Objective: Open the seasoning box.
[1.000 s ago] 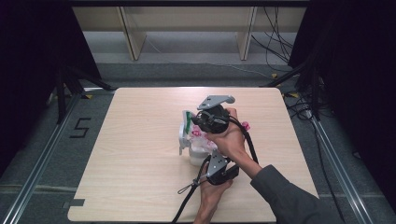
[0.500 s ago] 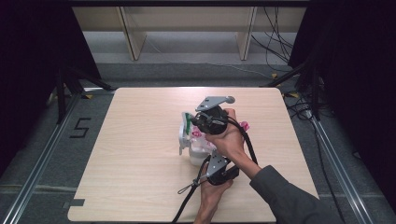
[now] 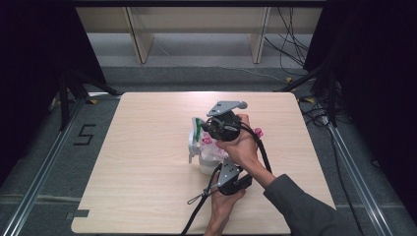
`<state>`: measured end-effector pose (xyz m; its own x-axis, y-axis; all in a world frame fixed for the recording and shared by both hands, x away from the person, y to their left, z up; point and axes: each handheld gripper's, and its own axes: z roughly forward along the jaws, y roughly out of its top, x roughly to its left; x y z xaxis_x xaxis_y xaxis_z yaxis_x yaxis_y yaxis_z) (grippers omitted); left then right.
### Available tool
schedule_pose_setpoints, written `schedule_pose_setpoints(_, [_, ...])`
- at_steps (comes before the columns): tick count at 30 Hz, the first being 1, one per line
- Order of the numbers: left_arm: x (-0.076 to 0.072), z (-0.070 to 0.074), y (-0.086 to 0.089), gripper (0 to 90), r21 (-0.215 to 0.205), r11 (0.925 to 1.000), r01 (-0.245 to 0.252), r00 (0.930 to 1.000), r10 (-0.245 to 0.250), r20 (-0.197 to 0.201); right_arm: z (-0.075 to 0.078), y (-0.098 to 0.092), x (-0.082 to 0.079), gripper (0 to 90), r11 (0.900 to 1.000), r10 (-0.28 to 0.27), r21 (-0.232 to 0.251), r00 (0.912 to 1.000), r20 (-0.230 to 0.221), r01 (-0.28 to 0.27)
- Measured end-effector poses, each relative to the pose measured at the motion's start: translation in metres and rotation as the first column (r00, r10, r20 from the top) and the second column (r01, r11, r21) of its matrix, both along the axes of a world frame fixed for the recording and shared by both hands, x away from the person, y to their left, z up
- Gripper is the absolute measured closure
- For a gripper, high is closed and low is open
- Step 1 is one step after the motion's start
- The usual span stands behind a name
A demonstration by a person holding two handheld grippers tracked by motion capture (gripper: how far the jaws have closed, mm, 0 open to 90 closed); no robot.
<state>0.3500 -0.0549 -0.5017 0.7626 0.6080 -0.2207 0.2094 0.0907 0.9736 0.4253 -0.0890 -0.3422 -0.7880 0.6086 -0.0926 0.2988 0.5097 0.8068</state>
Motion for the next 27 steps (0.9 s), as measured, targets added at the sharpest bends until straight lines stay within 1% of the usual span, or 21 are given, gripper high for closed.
schedule_pose_setpoints(2, [-0.0002,0.0001,-0.0002,73.5,0.000,1.0000,0.000,1.0000,0.000,0.000,-0.0005,0.0000,-0.0001,88.9,1.000,0.001,-0.004,0.9999,0.010,-0.001])
schedule_pose_setpoints(3, [-0.0004,0.0002,-0.0001,73.5,0.001,1.0000,-0.001,1.0000,0.001,0.001,0.0003,0.0003,-0.0010,88.9,1.000,0.010,-0.014,0.9999,0.006,-0.010])
schedule_pose_setpoints(4, [-0.0006,0.0003,-0.0001,73.5,0.000,1.0000,-0.002,1.0000,0.002,0.002,0.0000,0.0005,-0.0005,88.9,1.000,0.010,-0.011,0.9997,0.021,-0.009])
schedule_pose_setpoints(5, [-0.0004,0.0004,0.0000,73.5,0.001,1.0000,-0.002,1.0000,0.002,0.002,0.0012,-0.0001,-0.0015,88.9,1.000,0.007,-0.008,1.0000,0.002,-0.007])
schedule_pose_setpoints(8, [-0.0003,-0.0001,-0.0008,73.5,0.000,1.0000,-0.001,1.0000,0.001,0.001,0.0002,-0.0001,-0.0011,88.9,1.000,0.007,-0.008,0.9999,0.007,-0.007])
schedule_pose_setpoints(9, [-0.0002,-0.0003,-0.0008,73.5,0.000,1.0000,-0.002,1.0000,0.002,0.002,0.0000,-0.0002,-0.0004,88.9,1.000,0.011,-0.017,0.9999,0.005,-0.011])
schedule_pose_setpoints(10, [0.0000,-0.0003,-0.0007,73.5,0.000,1.0000,-0.003,1.0000,0.003,0.002,0.0002,-0.0006,-0.0002,88.9,1.000,0.010,-0.011,1.0000,0.001,-0.010])
schedule_pose_setpoints(11, [0.0000,-0.0002,-0.0004,73.5,0.001,1.0000,-0.007,1.0000,0.007,0.000,-0.0002,-0.0001,-0.0004,88.9,1.000,-0.001,0.006,1.0000,0.005,0.001])
schedule_pose_setpoints(12, [0.0000,-0.0002,-0.0004,73.5,0.001,1.0000,-0.007,1.0000,0.007,0.000,-0.0003,-0.0003,-0.0001,88.9,1.000,0.008,0.003,0.9999,0.011,-0.008])
schedule_pose_setpoints(13, [-0.0014,-0.0002,-0.0013,73.5,-0.003,1.0000,-0.006,1.0000,0.006,-0.002,0.0002,-0.0007,-0.0012,88.9,1.000,0.007,-0.006,1.0000,-0.001,-0.007])
schedule_pose_setpoints(14, [-0.0014,-0.0002,-0.0013,73.5,-0.003,1.0000,-0.006,1.0000,0.006,-0.002,0.0002,-0.0007,-0.0012,88.9,1.000,0.007,-0.006,1.0000,-0.001,-0.007])
schedule_pose_setpoints(15, [-0.0017,-0.0005,-0.0019,73.5,-0.005,0.9999,-0.010,0.9999,0.010,-0.003,-0.0015,0.0005,-0.0009,88.9,1.000,0.017,-0.012,0.9996,0.021,-0.017])
schedule_pose_setpoints(16, [-0.0010,-0.0006,-0.0019,73.4,-0.003,1.0000,-0.008,1.0000,0.008,-0.001,-0.0011,0.0000,-0.0017,88.9,1.000,0.020,-0.021,0.9998,0.008,-0.019])
schedule_pose_setpoints(17, [-0.0008,-0.0006,-0.0017,73.5,-0.006,1.0000,-0.007,1.0000,0.007,-0.002,-0.0007,0.0005,-0.0033,88.9,1.000,0.007,-0.007,1.0000,-0.004,-0.007])
schedule_pose_setpoints(18, [-0.0007,-0.0004,-0.0014,73.5,-0.001,1.0000,-0.007,1.0000,0.007,-0.001,0.0001,-0.0005,-0.0030,88.9,1.000,0.007,0.005,1.0000,0.006,-0.008])
schedule_pose_setpoints(19, [-0.0009,-0.0004,-0.0015,73.5,0.001,1.0000,-0.007,1.0000,0.007,0.000,0.0001,-0.0005,-0.0030,88.9,1.000,0.007,0.005,1.0000,0.006,-0.008])
schedule_pose_setpoints(20, [-0.0014,-0.0004,-0.0016,73.5,0.005,0.9999,-0.009,1.0000,0.009,-0.003,-0.0001,-0.0006,-0.0029,89.0,1.000,0.008,0.002,0.9999,0.007,-0.008])
schedule_pose_setpoints(21, [-0.0014,-0.0006,-0.0027,73.5,0.000,0.9999,-0.013,0.9999,0.013,-0.001,-0.0011,-0.0004,-0.0023,88.9,1.000,0.016,-0.019,0.9999,0.004,-0.016])
schedule_pose_setpoints(22, [-0.0009,-0.0004,-0.0026,73.5,0.001,1.0000,-0.010,1.0000,0.010,0.000,-0.0011,-0.0004,-0.0023,88.9,1.000,0.016,-0.019,0.9999,0.004,-0.016])
schedule_pose_setpoints(24, [-0.0011,0.0001,-0.0020,73.5,0.000,0.9999,-0.014,0.9999,0.014,0.004,0.0004,-0.0006,-0.0025,89.0,1.000,0.014,-0.003,0.9999,0.002,-0.014])
schedule_pose_setpoints(27, [-0.0005,-0.0002,-0.0023,73.5,0.001,1.0000,-0.010,0.9999,0.010,0.003,0.0007,-0.0009,-0.0022,88.9,1.000,0.015,-0.003,0.9999,0.002,-0.015])
